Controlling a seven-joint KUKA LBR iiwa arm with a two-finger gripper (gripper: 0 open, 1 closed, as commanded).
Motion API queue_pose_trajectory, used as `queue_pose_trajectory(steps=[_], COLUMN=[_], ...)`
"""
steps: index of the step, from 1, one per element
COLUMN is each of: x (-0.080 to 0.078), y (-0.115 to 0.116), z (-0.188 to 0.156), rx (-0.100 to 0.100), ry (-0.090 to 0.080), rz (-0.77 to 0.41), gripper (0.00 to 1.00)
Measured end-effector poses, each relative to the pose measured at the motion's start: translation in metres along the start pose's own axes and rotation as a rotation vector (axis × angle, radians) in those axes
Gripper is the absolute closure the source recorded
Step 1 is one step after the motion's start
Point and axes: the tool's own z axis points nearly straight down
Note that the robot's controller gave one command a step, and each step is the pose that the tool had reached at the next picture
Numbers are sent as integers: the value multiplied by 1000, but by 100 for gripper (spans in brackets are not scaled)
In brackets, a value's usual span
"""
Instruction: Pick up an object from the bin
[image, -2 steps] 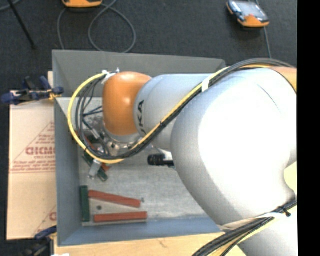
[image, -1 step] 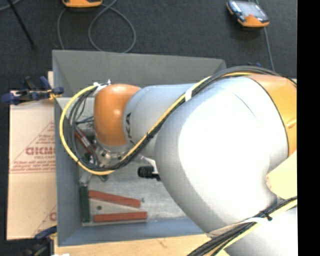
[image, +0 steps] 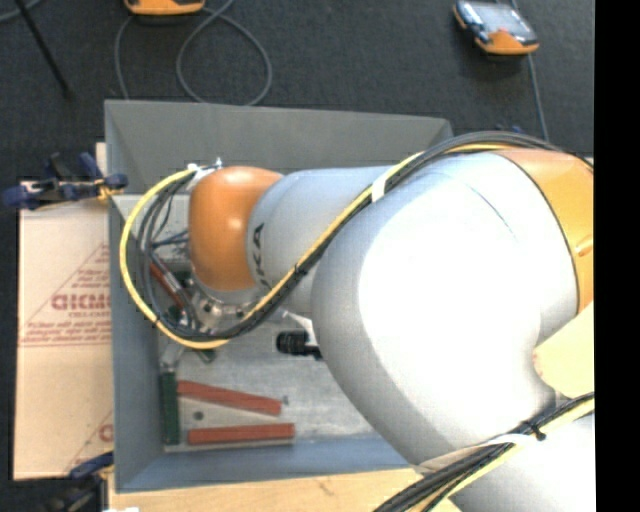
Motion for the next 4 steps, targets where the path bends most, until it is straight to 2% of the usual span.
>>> queue_pose_trajectory(steps=[1,4], x=[0,-6], y=[-1,0], z=[1,-123], rx=[2,-3], ry=[0,-1], rz=[-1,-9], gripper=[100,100])
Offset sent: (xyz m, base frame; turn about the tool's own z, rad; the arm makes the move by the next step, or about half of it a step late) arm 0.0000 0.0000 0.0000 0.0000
